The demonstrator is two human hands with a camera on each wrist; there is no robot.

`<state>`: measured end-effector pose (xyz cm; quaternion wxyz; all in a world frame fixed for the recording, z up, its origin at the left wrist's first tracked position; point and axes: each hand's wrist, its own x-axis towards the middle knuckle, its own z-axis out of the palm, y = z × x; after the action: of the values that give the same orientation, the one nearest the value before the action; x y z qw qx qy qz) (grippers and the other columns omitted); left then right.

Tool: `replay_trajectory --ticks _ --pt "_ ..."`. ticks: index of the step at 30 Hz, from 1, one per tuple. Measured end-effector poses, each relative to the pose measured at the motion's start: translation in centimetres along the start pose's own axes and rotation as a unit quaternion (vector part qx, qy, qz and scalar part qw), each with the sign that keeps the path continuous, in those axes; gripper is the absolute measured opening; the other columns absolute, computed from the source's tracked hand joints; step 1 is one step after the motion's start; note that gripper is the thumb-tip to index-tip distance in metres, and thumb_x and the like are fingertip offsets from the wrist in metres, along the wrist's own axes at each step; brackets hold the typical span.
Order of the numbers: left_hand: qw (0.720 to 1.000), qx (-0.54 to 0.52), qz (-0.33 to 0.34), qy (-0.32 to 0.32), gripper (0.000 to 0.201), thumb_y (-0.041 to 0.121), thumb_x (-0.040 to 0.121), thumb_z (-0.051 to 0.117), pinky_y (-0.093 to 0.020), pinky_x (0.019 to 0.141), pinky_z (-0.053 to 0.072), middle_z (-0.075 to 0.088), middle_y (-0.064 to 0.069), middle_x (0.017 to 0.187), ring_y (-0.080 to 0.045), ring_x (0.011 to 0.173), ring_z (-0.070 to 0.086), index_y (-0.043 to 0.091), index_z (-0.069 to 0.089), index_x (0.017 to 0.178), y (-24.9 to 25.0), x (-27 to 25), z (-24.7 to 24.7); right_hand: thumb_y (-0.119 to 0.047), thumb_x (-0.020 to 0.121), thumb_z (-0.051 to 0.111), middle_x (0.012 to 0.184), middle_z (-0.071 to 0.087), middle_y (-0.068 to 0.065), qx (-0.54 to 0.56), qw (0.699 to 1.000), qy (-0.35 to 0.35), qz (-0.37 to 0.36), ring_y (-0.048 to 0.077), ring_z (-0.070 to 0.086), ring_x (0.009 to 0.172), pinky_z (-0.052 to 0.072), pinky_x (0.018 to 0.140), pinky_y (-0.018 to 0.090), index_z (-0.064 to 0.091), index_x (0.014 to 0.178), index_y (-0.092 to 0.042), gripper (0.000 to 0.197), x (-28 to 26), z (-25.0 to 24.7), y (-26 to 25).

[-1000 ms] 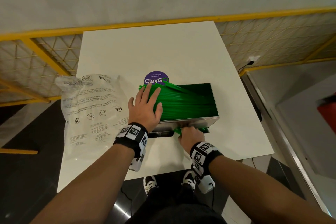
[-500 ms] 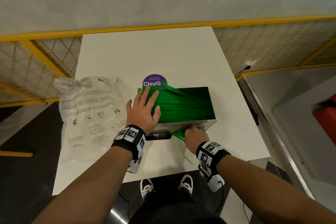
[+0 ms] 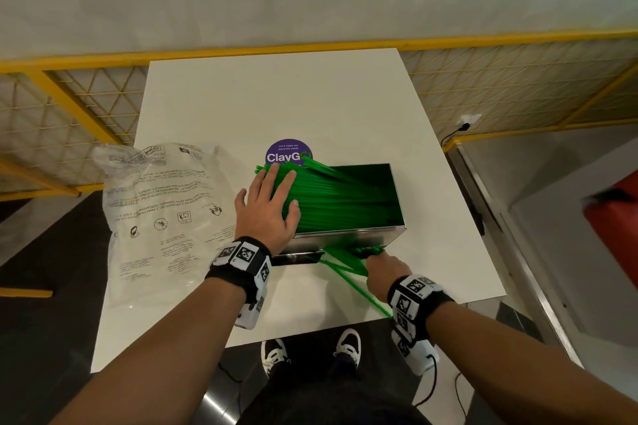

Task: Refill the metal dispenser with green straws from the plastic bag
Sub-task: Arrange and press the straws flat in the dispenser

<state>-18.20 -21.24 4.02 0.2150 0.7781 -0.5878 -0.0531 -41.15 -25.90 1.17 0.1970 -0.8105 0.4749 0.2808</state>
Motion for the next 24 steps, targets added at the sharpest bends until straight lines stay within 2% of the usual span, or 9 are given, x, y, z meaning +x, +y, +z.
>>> replay_trajectory --ticks 7,11,16,24 --pt "1.000 -0.009 -0.001 -0.003 0.054 0.041 0.087 0.032 -0.056 0.099 0.035 0.039 -0.008 0.147 -0.029 0.134 0.037 0.024 0.044 0.138 0.0 -0.1 -0.1 -0.013 0.089 0.045 0.108 0.062 0.013 -0.008 1.000 0.001 0.014 0.030 0.062 0.097 0.046 0.074 0.032 0.060 0.102 -0.006 0.021 -0.4 0.2 1.6" --pt "1.000 -0.014 -0.004 -0.009 0.056 0.043 0.088 0.028 -0.055 0.102 0.033 0.034 -0.006 0.150 -0.027 0.137 0.031 0.026 0.040 0.140 -0.1 -0.1 -0.1 -0.021 0.092 0.045 0.113 0.061 0.012 0.000 1.000 -0.010 0.013 0.030 0.062 0.101 0.050 0.081 0.034 0.059 0.109 -0.008 0.026 -0.5 2.1 1.0" --pt "1.000 -0.016 -0.004 -0.013 0.061 0.046 0.087 0.023 -0.051 0.104 0.030 0.029 -0.004 0.153 -0.026 0.140 0.025 0.027 0.036 0.143 -0.1 -0.1 -0.2 -0.027 0.093 0.048 0.113 0.061 0.013 -0.001 1.000 -0.016 -0.007 0.031 0.062 0.101 0.049 0.078 0.034 0.058 0.110 -0.007 0.028 0.5 3.2 0.7" --pt "0.998 -0.014 -0.009 -0.054 0.066 0.051 0.086 0.015 -0.048 0.107 0.027 0.018 -0.001 0.157 -0.023 0.143 0.015 0.030 0.026 0.147 -0.1 -0.2 -0.9 -0.031 0.090 0.053 0.114 0.061 0.012 -0.030 0.999 -0.031 -0.031 0.031 0.062 0.102 0.050 0.081 0.036 0.057 0.112 -0.008 0.032 1.5 2.6 1.1"
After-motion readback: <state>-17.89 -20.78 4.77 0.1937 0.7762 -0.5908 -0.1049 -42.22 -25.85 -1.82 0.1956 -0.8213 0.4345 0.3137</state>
